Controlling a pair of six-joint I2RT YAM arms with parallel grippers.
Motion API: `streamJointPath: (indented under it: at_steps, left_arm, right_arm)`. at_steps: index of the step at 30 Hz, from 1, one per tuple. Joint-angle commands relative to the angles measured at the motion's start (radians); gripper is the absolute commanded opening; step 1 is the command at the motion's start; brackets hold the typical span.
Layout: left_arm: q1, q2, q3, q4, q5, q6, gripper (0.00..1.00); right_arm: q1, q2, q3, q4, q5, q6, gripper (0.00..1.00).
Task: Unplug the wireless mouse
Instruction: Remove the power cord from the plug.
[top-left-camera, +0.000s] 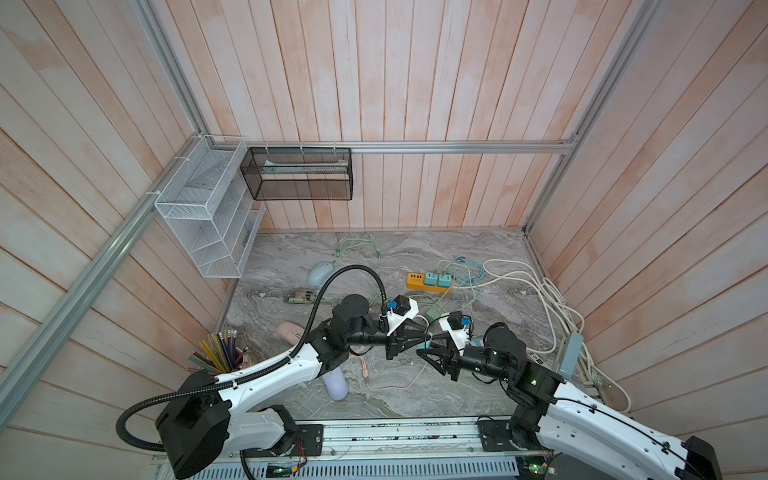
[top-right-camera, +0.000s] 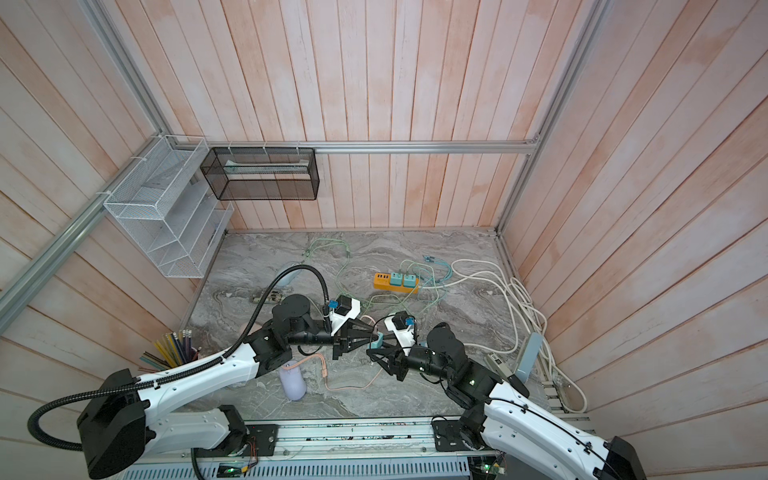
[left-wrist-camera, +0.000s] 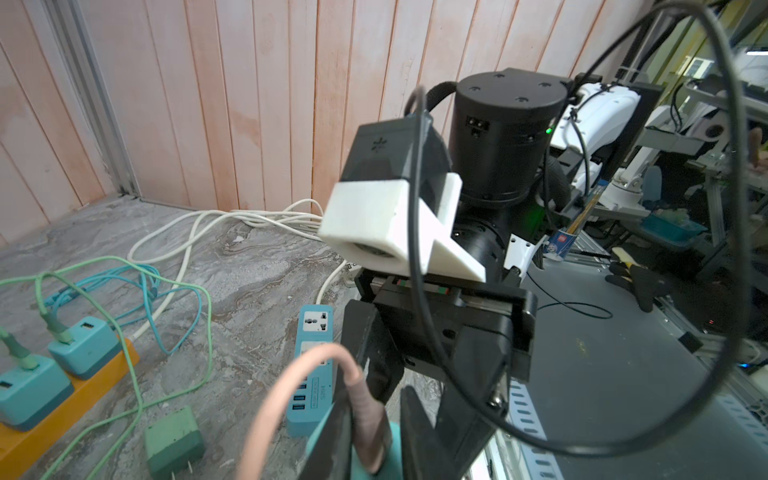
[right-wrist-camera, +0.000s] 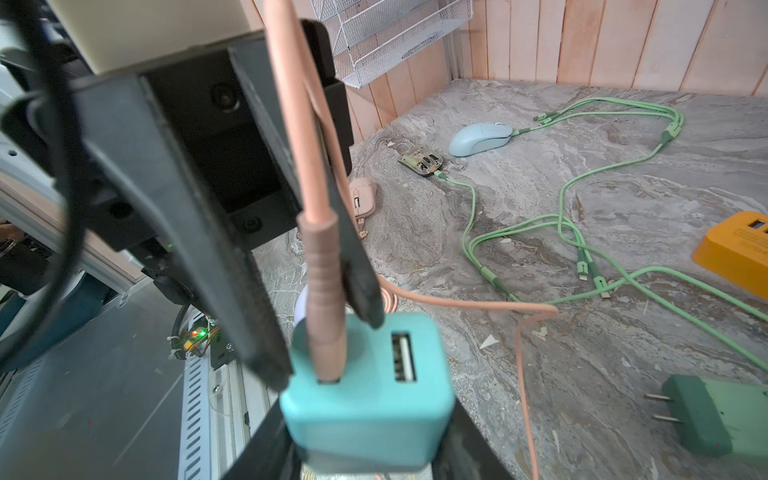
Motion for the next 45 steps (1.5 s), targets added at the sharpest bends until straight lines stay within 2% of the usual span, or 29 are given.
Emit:
streamJointPath:
  at_steps: [1,6,13,16,22,26,29,34,39,41,43,45]
  left_arm:
    - [0.001,0.0,0.031,0.008,0.018,0.003,0.16]
    - [0.001,0.0,0.039,-0.001,0.029,0.008,0.0]
    - [0.0,-0.004,0.035,0.004,0.053,0.002,0.0]
    - [0.001,-0.01,0.031,0.018,0.061,-0.008,0.0]
    - [0.0,-0.012,0.029,0.04,0.079,-0.025,0.0]
    - [0.0,-0.015,0.029,0.036,0.081,-0.024,0.0]
    - [0.001,-0.021,0.026,0.029,0.074,-0.021,0.0]
    - [0.002,-0.027,0.026,0.026,0.069,-0.017,0.0]
    - [0.001,-0.029,0.026,0.033,0.074,-0.023,0.02]
    - [0.002,-0.029,0.023,0.042,0.071,-0.031,0.15]
    - [0.0,-0.029,0.02,0.054,0.066,-0.039,0.35]
    - [0.002,-0.027,0.02,0.056,0.064,-0.041,0.39]
  right_arm:
    - [0.001,0.018,0.031,0.038,-0.027,0.001,0.25]
    - [0.001,0.014,0.031,0.048,-0.023,0.004,0.25]
    - [0.001,-0.004,0.025,0.046,0.002,0.008,0.26]
    - [0.001,-0.009,0.017,0.059,0.011,0.01,0.41]
    - [0.001,0.013,0.023,0.09,0.014,0.008,0.56]
    - [0.001,0.019,0.028,0.1,0.026,0.003,0.6]
    - [0.001,0.02,0.029,0.102,0.028,0.001,0.54]
    - [0.001,0.013,0.019,0.103,0.022,0.006,0.25]
    - [0.001,-0.006,0.013,0.089,0.038,0.007,0.22]
    - [0.001,-0.01,0.016,0.081,0.049,0.008,0.22]
    - [0.001,-0.012,0.021,0.073,0.058,0.006,0.22]
    - [0.001,-0.011,0.027,0.068,0.062,0.007,0.21]
